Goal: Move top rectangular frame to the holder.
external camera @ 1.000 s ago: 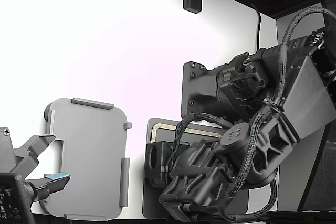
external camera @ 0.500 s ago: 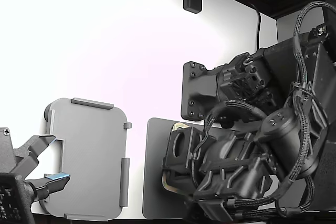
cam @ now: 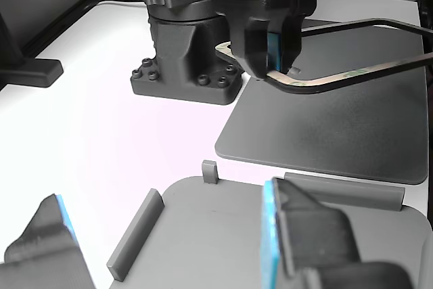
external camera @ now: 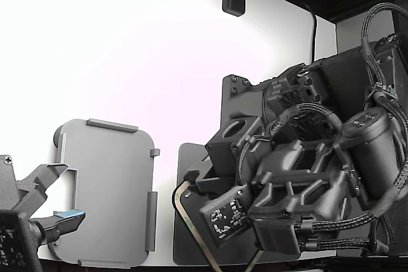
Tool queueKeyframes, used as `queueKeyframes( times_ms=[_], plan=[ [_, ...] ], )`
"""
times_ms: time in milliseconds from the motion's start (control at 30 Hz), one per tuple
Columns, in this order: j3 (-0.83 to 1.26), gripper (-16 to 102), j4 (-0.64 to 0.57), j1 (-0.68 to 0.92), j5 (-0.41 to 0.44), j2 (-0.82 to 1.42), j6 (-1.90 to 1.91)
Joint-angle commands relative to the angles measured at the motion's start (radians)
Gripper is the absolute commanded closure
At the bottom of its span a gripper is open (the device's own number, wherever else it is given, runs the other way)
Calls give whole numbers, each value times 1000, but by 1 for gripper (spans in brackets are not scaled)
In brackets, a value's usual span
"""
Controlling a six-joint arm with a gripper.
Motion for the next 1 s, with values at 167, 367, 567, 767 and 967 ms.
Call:
queueKeyframes(
  times_ms=[167,367,567,767,967],
  plan=[
    [-265,97,83,-117,26,-164,190],
    [-324,97,57,-224,3,-227,238],
    [-414,97,61,-272,17,-316,305],
    [-471,97,61,-308,18,-380,356],
    [-525,97,58,-333,9,-442,380]
  ],
)
